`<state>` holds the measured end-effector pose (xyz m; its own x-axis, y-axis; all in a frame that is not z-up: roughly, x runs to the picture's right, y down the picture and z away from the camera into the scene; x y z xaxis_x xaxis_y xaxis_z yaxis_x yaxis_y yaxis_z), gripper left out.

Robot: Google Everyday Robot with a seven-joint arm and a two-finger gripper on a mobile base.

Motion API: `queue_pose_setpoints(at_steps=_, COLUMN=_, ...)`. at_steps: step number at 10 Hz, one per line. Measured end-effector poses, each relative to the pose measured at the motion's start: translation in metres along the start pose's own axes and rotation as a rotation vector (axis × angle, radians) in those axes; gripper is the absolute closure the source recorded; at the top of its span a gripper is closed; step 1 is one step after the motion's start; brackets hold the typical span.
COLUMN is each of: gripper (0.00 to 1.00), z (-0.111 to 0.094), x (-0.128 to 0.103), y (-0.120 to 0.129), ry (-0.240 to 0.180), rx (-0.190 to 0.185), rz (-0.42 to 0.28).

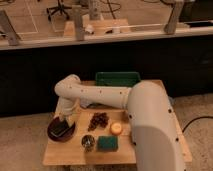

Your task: Wipe purple bowl with eraser

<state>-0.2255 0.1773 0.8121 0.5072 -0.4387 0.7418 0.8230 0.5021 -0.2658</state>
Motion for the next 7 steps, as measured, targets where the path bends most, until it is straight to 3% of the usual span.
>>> queue_pose_setpoints(at_steps=7, gripper=0.85, z=-0.004, x=-0.020, y=0.026, ry=-0.012, rx=-0.029, rz=0.002)
